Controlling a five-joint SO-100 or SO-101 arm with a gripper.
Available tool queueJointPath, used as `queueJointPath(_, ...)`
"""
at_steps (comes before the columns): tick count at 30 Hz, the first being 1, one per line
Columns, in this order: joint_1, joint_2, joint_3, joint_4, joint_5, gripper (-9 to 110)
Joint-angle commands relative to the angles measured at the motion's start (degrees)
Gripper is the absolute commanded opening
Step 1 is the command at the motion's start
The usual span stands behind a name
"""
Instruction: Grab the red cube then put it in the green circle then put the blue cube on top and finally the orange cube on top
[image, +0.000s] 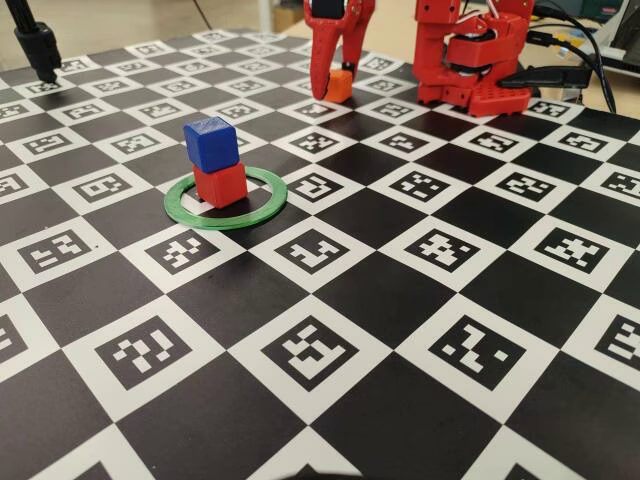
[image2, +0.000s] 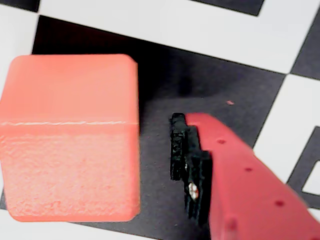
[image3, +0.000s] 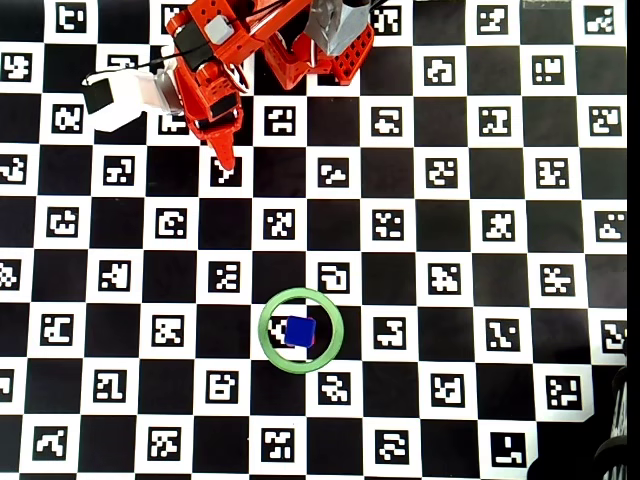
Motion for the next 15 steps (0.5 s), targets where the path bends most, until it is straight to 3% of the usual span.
queueJointPath(1,-0.7,0.35,-0.62,-0.44,0.62,35)
queueJointPath(12,-1.58,0.44,-0.26,-1.58,2.72,9)
queueJointPath(15,-1.58,0.44,-0.18,-1.85,2.46,8)
